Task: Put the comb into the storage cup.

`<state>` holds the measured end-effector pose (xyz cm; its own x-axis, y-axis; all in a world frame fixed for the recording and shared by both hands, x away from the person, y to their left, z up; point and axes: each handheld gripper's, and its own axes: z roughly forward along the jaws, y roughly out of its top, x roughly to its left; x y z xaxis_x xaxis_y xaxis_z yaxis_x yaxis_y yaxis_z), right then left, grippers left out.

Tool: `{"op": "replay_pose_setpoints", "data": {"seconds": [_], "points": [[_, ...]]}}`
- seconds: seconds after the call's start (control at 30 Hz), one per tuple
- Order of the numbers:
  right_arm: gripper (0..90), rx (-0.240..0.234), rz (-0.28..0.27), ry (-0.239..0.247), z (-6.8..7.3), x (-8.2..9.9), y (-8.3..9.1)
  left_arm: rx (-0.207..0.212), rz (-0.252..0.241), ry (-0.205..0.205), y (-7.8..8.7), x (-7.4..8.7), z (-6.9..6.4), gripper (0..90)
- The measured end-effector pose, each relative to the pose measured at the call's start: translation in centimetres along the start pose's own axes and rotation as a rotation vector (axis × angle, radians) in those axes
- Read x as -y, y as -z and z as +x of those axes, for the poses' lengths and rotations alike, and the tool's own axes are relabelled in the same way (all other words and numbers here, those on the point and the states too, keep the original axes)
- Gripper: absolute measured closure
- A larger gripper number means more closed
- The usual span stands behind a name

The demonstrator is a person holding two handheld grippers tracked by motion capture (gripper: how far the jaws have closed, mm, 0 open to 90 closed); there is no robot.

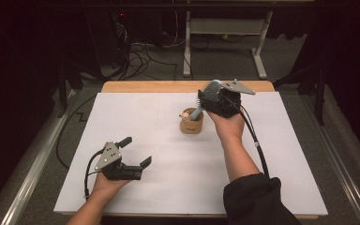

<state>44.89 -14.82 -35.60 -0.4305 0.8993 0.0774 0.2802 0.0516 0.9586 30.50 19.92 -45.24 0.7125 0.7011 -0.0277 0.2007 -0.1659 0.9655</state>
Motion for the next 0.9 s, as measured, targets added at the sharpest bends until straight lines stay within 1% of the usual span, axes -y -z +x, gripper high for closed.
{"op": "replay_pose_setpoints", "data": {"seconds": [0.1,0.23,0.43,0.9], "points": [[19.2,-0.010,0.004,-0.014,-0.4,0.3,0.0,0.000,0.003,-0.002,0.0,0.0,0.0,0.0],[15.2,-0.018,0.010,-0.017,-0.8,0.6,0.1,-0.001,0.003,-0.001,-0.1,0.0,0.0,0.0],[12.2,-0.027,0.019,-0.031,-1.4,0.9,0.2,0.000,0.003,-0.003,-0.1,0.0,-0.1,0.0],[2.8,-0.031,0.056,-0.038,-1.9,1.5,-0.2,0.001,-0.001,0.000,-0.1,0.0,-0.1,0.0]]}}
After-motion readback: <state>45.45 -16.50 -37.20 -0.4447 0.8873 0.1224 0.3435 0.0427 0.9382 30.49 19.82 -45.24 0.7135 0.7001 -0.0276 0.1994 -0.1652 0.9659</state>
